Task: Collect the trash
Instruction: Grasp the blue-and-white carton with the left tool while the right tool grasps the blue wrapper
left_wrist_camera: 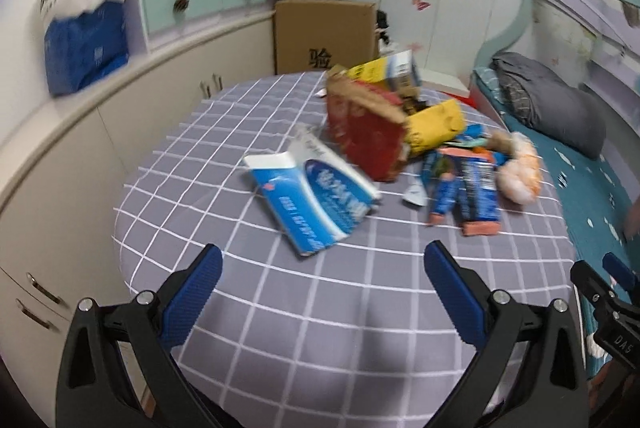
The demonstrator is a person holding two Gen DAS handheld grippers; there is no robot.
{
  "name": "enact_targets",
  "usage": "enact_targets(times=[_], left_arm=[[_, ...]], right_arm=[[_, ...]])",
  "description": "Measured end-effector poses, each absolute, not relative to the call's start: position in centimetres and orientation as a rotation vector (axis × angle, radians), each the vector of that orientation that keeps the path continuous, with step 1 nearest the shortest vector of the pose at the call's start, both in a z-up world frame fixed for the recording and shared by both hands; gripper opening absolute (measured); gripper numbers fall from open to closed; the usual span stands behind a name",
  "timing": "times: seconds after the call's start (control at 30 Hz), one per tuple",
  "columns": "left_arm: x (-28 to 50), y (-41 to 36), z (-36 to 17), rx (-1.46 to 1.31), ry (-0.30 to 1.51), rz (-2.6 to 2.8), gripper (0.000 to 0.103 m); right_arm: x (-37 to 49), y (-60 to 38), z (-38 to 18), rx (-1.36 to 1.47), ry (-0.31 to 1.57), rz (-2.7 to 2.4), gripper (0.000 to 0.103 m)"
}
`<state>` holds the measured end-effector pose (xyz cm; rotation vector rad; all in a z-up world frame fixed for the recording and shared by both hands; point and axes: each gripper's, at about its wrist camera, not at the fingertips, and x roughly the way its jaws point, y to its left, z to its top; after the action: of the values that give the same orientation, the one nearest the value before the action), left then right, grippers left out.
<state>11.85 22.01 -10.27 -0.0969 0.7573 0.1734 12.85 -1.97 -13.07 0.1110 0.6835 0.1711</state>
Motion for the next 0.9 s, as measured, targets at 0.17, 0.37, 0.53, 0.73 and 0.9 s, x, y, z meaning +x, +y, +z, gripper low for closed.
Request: enact_targets(times=[0.17,0.37,0.53,0.73,0.9], left_arm=[[13.7,21.9,-11.0,-0.095,0.752,0.132,0.099],[17.1,19.9,-12.5,0.08,0.787,0.169,0.099],[18.2,20.4,-14.3,0.168,0.818,0.217,0.098],[19.6,19.9,-14.9,0.222,0.84,0.179,0.054],[19.9,20.2,-14.9,0.201,0.856,0.108,0.024]], right_arm=[[15.5,-0.3,-13.9,0.115,0.707,0.171,0.097],[17.7,0.4,-14.6,0.125,0.733,0.169,0.097],[18.6,0.6,-15.3,0.121,0.748,0.174,0.097],[19.9,0.8,-15.8,0.13,0.763,0.174,0.097],[20.7,1.8,-15.8,0.145,0.783,0.213,0.097]])
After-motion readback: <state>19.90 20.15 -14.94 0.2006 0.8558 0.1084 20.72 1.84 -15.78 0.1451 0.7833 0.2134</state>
